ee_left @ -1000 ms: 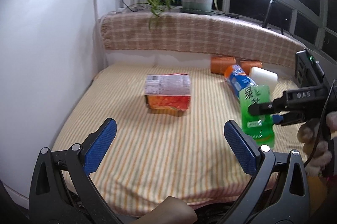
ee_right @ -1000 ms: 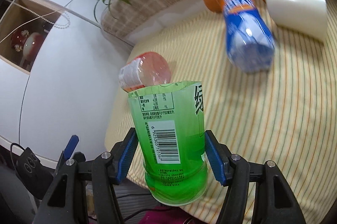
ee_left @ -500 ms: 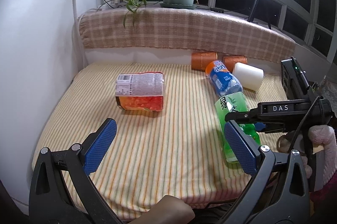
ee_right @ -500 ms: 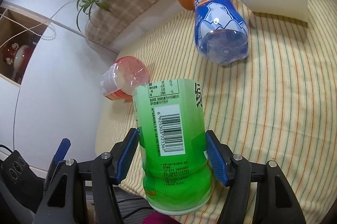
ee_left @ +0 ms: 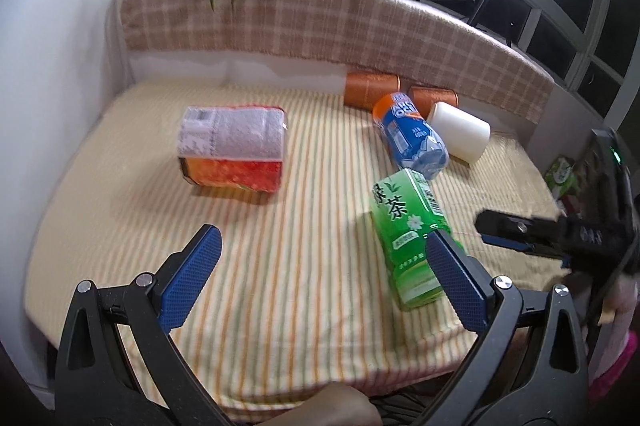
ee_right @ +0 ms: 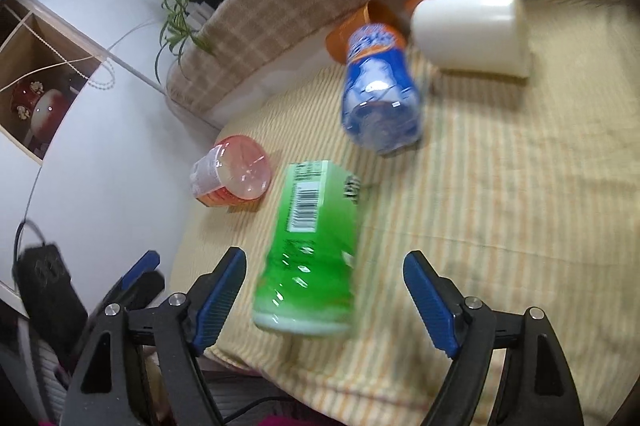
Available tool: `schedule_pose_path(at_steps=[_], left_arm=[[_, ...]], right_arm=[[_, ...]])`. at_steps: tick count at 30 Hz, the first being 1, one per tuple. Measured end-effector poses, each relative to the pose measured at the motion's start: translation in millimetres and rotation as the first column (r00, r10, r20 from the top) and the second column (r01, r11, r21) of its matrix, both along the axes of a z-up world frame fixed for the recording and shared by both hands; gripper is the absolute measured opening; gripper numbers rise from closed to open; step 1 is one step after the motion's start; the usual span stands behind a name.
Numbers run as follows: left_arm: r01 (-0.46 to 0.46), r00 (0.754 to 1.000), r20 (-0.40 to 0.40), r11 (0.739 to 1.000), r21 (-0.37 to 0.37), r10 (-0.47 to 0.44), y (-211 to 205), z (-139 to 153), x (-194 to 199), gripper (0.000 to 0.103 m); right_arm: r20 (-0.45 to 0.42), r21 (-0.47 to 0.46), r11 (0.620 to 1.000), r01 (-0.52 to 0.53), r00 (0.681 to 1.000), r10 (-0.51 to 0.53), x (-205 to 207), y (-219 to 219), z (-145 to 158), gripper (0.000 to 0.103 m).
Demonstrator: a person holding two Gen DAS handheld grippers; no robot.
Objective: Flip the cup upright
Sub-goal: 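Move the left gripper to the green bottle and close around its body, then rotate the green bottle with the left gripper until its open end points up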
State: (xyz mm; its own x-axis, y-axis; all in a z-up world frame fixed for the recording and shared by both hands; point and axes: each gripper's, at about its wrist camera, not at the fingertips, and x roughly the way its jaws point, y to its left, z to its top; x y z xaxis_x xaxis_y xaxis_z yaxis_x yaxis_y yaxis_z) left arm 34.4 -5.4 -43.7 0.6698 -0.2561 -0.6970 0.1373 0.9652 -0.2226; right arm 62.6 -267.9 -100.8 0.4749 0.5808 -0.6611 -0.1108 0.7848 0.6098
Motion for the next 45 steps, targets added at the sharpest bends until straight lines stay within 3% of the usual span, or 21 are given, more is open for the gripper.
schedule_pose_path(at_steps=[8, 13, 16, 18, 24, 31, 34, 37, 45], left_arm=[[0.069, 0.986, -0.140, 0.984, -0.166, -0.093, -11.5, -15.9, 35.7, 0.101], [0.096, 0.957, -0.237, 0.951, -0.293, -0.169, -24.1, -28.1, 63.0, 0.095], [0.082, 0.940, -0.285, 0.937, -0.340, -0.185, -30.7, -36.7, 79.3, 0.084], [0.086, 0.928, -0.310, 0.928, -0.362, -0.207, -36.3, -42.7, 87.6, 0.083], [0.087, 0.917, -0.340, 0.938, -0.336, -0.207, -48.4, -55.0, 101.7, 0.083], [0.108, 0.910, -0.351, 0.943, -0.315, -0.222, -57.5, -60.4, 106.3, 0.075], [0.111, 0.907, -0.356, 0.942, -0.317, -0.227, -58.0, -63.8, 106.7, 0.071], [0.122, 0.905, -0.356, 0.944, -0.308, -0.233, -59.9, -65.2, 106.3, 0.061], [0.152, 0.923, -0.307, 0.952, -0.266, -0.233, -63.2, -54.7, 99.0, 0.060]], right_arm=[[0.126, -0.182, 0.976, 0.123, 0.987, -0.101, -45.2, -22.6, 18.7, 0.087], [0.154, -0.206, 0.965, 0.166, 0.979, -0.135, -59.5, -29.9, 24.5, 0.088], [0.163, -0.212, 0.961, 0.175, 0.976, -0.142, -64.6, -31.3, 24.9, 0.089], [0.161, -0.213, 0.960, 0.180, 0.976, -0.147, -66.4, -31.9, 24.1, 0.090], [0.143, -0.205, 0.959, 0.196, 0.975, -0.169, -68.3, -38.8, 18.5, 0.090], [0.125, -0.205, 0.958, 0.202, 0.976, -0.179, -67.4, -41.9, 14.7, 0.090], [0.122, -0.202, 0.957, 0.207, 0.975, -0.185, -66.2, -41.8, 14.2, 0.090], [0.120, -0.189, 0.956, 0.224, 0.972, -0.204, -64.8, -44.4, 13.5, 0.090], [0.109, -0.186, 0.953, 0.238, 0.969, -0.221, -62.7, -46.0, 12.0, 0.090]])
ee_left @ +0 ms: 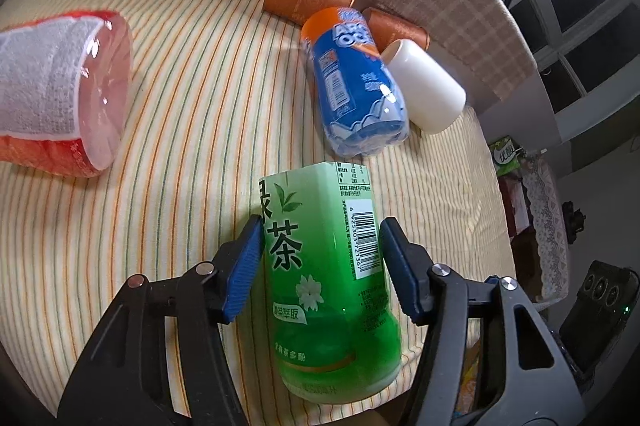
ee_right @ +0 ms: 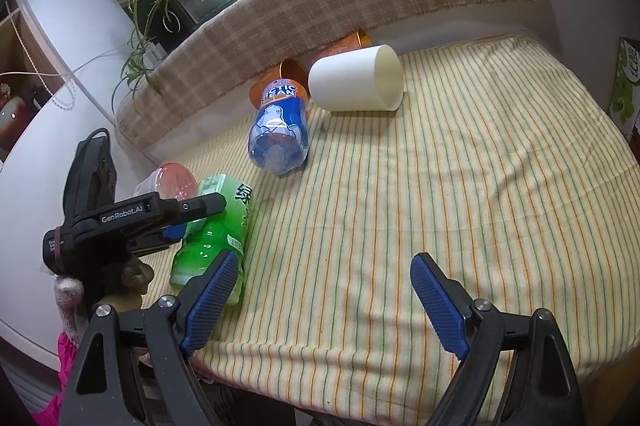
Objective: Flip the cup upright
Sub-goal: 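Rotate the green bottle with the left gripper until its open end points up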
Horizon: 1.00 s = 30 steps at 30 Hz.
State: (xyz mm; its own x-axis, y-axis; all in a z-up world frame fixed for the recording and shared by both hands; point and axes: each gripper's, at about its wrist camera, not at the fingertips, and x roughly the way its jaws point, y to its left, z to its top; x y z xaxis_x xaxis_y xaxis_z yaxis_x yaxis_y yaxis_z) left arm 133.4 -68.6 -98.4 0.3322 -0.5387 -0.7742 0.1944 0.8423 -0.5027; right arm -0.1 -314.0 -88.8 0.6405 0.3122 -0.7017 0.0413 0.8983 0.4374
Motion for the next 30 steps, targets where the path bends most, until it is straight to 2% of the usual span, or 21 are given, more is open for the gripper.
schedule_pose_path(at_steps=[12, 18, 21, 30], left_arm=[[0.003, 0.981, 0.195, 0.994, 0.110, -0.025, -9.5, 37.6, -26.4, 0.059], [-0.019, 0.957, 0.287, 0.985, 0.169, -0.031, -14.6, 49.4, -39.2, 0.059], [-0.053, 0.937, 0.347, 0.975, 0.214, -0.026, -19.6, 53.6, -43.5, 0.059], [-0.073, 0.919, 0.391, 0.958, 0.276, -0.043, -28.6, 49.8, -43.2, 0.058]], right_arm=[[-0.006, 0.006, 1.000, -0.007, 1.000, 0.007, 1.8, 3.5, -0.7, 0.090], [0.000, 0.010, 1.000, 0.001, 1.000, -0.001, -0.5, 3.3, -0.4, 0.090], [0.006, 0.011, 1.000, 0.007, 1.000, -0.007, -1.7, 2.2, 0.8, 0.090], [0.008, 0.004, 1.000, 0.009, 1.000, -0.009, -4.9, 1.5, 1.4, 0.090]])
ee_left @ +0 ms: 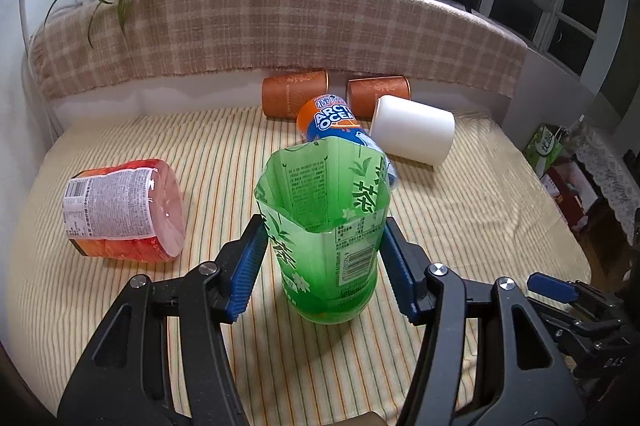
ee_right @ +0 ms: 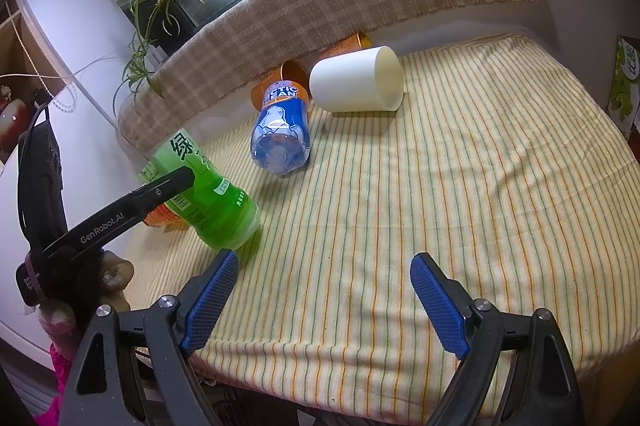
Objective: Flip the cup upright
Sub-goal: 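Rotate the green bottle with the left gripper until its open end points up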
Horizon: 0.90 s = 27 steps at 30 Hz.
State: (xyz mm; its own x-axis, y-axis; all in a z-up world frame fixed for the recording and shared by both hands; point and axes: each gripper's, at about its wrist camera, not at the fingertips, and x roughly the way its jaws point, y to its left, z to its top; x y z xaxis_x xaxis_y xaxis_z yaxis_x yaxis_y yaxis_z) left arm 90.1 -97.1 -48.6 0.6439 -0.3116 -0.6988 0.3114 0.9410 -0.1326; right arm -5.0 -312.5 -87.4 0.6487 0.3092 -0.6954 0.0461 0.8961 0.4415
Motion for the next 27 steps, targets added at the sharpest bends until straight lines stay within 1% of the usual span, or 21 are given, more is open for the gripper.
schedule_pose_path(at_steps=[7, 11, 15, 19, 27], left_arm=[[0.012, 1.000, 0.020, 0.999, 0.036, -0.013, -7.0, -3.3, -2.8, 0.058], [0.022, 0.999, 0.026, 0.999, 0.042, -0.023, -7.7, -4.1, -5.2, 0.058], [0.028, 0.999, 0.019, 0.999, 0.029, -0.028, -6.7, -4.2, -6.3, 0.059], [0.052, 0.999, -0.013, 0.999, -0.007, -0.052, -4.8, -8.3, -6.7, 0.058], [0.071, 0.997, -0.020, 0.997, -0.022, -0.072, -4.0, -9.6, -10.4, 0.059]], right_arm=[[-0.002, 0.002, 1.000, 0.004, 1.000, -0.004, 1.1, -1.8, -0.1, 0.090], [-0.002, -0.002, 1.000, 0.002, 1.000, -0.002, 2.0, -1.5, 0.2, 0.090], [-0.006, -0.005, 1.000, 0.003, 1.000, -0.003, 2.6, -1.6, -0.7, 0.090], [-0.007, -0.008, 1.000, 0.001, 1.000, -0.001, 2.9, 0.0, -0.9, 0.090], [0.002, -0.019, 1.000, -0.013, 1.000, 0.013, 3.2, 4.3, 1.7, 0.090]])
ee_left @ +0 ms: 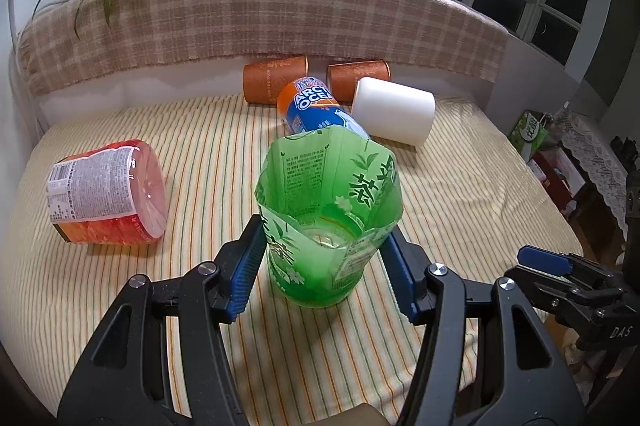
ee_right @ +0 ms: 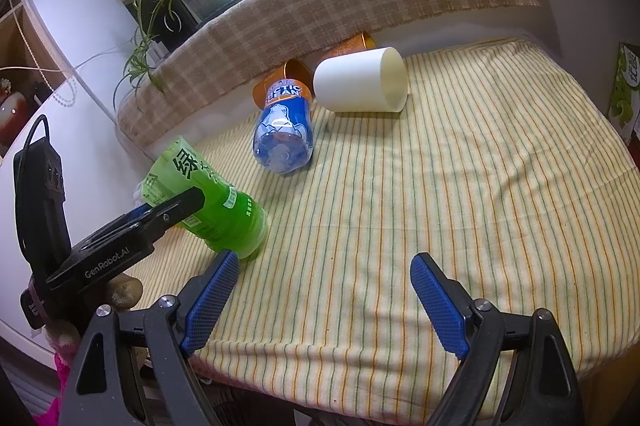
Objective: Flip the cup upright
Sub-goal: 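Rotate the green bottle with the left gripper until its open end points up, then lower the upright green bottle onto the table and open the left gripper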
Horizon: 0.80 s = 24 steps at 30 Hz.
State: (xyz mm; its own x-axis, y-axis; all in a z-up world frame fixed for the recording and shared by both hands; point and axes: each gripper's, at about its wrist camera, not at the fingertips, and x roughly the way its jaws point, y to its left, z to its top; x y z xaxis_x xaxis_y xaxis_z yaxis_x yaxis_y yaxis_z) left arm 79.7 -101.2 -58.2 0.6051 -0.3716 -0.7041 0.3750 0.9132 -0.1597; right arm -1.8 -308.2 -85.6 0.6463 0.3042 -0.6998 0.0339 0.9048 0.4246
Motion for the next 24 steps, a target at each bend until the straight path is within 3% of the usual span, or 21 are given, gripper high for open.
schedule_pose_path(at_steps=[9, 16, 24], left_arm=[[0.025, 1.000, -0.016, 0.999, -0.029, -0.026, 5.7, 1.1, -5.3, 0.082], [0.034, 0.999, -0.031, 0.998, -0.044, -0.036, 11.0, 2.1, -11.1, 0.087], [-0.016, 1.000, 0.022, 1.000, -0.022, 0.017, 28.8, 9.7, -25.7, 0.088]], right_arm=[[0.004, -0.004, 1.000, -0.006, 1.000, 0.006, -0.6, 2.6, 0.6, 0.090], [0.024, -0.025, 1.000, -0.007, 1.000, 0.007, -2.1, 5.8, 5.8, 0.090], [0.063, -0.078, 0.997, -0.007, 0.998, 0.012, -3.7, 13.8, 15.0, 0.090]])
